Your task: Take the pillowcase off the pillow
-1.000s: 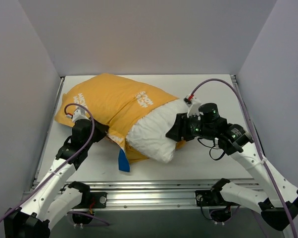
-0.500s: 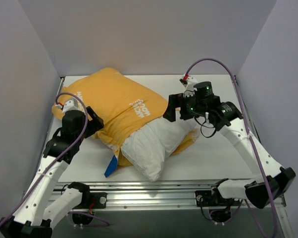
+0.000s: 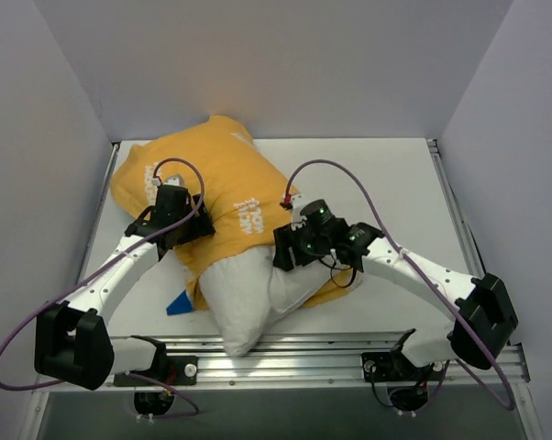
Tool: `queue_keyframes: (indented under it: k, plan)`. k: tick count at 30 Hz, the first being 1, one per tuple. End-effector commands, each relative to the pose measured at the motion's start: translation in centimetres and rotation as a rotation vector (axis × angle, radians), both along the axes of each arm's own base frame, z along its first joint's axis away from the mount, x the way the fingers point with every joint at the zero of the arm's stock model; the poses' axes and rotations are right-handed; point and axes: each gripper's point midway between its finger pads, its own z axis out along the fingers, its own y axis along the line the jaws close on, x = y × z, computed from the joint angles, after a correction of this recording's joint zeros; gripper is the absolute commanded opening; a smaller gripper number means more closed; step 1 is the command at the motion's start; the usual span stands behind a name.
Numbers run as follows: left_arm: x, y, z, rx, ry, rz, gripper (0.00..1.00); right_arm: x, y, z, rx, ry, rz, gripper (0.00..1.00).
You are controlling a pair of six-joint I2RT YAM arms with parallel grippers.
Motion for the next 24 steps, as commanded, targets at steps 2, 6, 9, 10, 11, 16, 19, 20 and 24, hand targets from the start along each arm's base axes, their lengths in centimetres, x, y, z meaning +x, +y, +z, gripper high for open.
queue_keyframes:
  k: [2,6,9,10,11,16,19,20,24]
  plan:
    - [1.0,-7.2,3.7,-0.103,-0.138,-0.260,0.86,-10.3,4.8,0.7,0.145,0.197,0.188,0.56]
    - [1.6,-10.0,5.1,-0.104,-0.206,-0.344,0.86,-11.2,6.7,2.9,0.194,0.153,0.226,0.56]
    - [3.0,-11.3,4.8,-0.115,-0.203,-0.368,0.86,-9.3,6.9,1.8,0.147,0.108,0.182,0.59]
    - [3.9,-11.8,6.0,-0.121,-0.230,-0.373,0.87,-7.7,6.9,2.0,0.137,0.074,0.140,0.59]
    - [4.6,-12.2,5.8,-0.116,-0.227,-0.375,0.87,-6.7,7.0,1.0,0.106,0.077,0.126,0.59]
    - [7.9,-11.6,10.2,-0.078,-0.325,-0.362,0.92,-0.9,8.1,1.0,0.092,-0.039,-0.016,0.60]
    - [8.8,-8.9,14.3,-0.070,-0.384,-0.304,0.97,2.1,8.5,3.2,0.085,-0.128,-0.055,0.61]
    - [8.4,-7.8,16.1,-0.061,-0.417,-0.289,0.97,3.6,8.5,4.6,0.103,-0.166,-0.085,0.62]
    - [6.3,-4.2,18.6,0.071,-0.473,-0.237,0.94,7.4,8.5,8.2,0.200,-0.222,-0.140,0.69]
